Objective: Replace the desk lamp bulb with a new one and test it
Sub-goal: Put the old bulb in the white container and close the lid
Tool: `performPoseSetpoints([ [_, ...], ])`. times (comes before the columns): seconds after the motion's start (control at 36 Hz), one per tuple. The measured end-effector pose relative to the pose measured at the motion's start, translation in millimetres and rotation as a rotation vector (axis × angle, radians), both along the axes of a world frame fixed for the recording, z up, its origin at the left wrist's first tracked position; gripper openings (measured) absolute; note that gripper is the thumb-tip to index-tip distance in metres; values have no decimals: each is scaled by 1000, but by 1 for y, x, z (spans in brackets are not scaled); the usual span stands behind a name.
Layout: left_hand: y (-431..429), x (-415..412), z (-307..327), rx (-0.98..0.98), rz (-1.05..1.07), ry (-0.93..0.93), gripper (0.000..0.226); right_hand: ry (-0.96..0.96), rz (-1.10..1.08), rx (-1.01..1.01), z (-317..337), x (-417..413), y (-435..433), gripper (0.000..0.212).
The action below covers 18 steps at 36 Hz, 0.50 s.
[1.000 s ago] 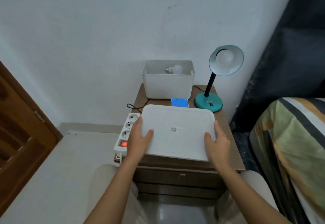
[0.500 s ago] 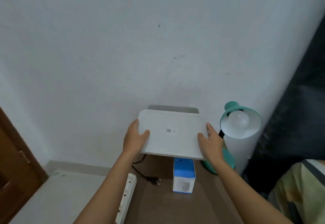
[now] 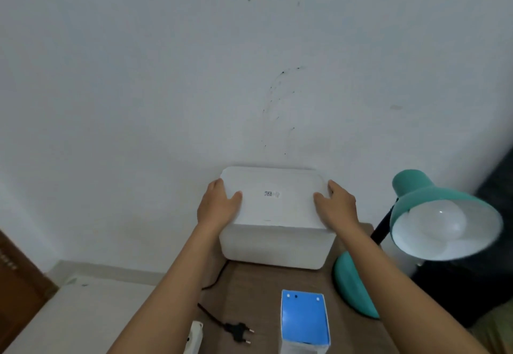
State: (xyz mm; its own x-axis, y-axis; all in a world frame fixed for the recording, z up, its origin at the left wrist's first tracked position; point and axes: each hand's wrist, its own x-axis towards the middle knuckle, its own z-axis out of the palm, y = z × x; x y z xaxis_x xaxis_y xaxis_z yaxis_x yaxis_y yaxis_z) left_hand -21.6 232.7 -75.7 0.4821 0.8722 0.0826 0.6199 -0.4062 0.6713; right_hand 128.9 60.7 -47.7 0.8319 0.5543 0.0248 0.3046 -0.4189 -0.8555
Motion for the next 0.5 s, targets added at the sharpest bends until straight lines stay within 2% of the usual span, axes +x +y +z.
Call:
performPoseSetpoints([
  [0.03, 1, 1, 0, 5, 1, 1, 49, -6, -11, -6, -3, 3, 1, 17],
  [0.06, 2, 2, 0, 9, 1, 4, 49, -26, -20, 6, -5, 5, 3, 14],
  [0.08, 3, 3, -1, 12, -1, 4, 50, -45, -30, 14, -7, 7, 6, 25],
  [0.14, 6, 4, -2, 12, -4, 4, 50, -64, -50, 29, -10, 11, 8, 31],
  [0.36, 5, 3, 0, 22, 2, -93, 34, -81, -46, 65, -10, 12, 9, 8],
  [0.5, 0, 8, 6, 28, -34, -124, 28, -70, -82, 85, -14, 20, 3, 23],
])
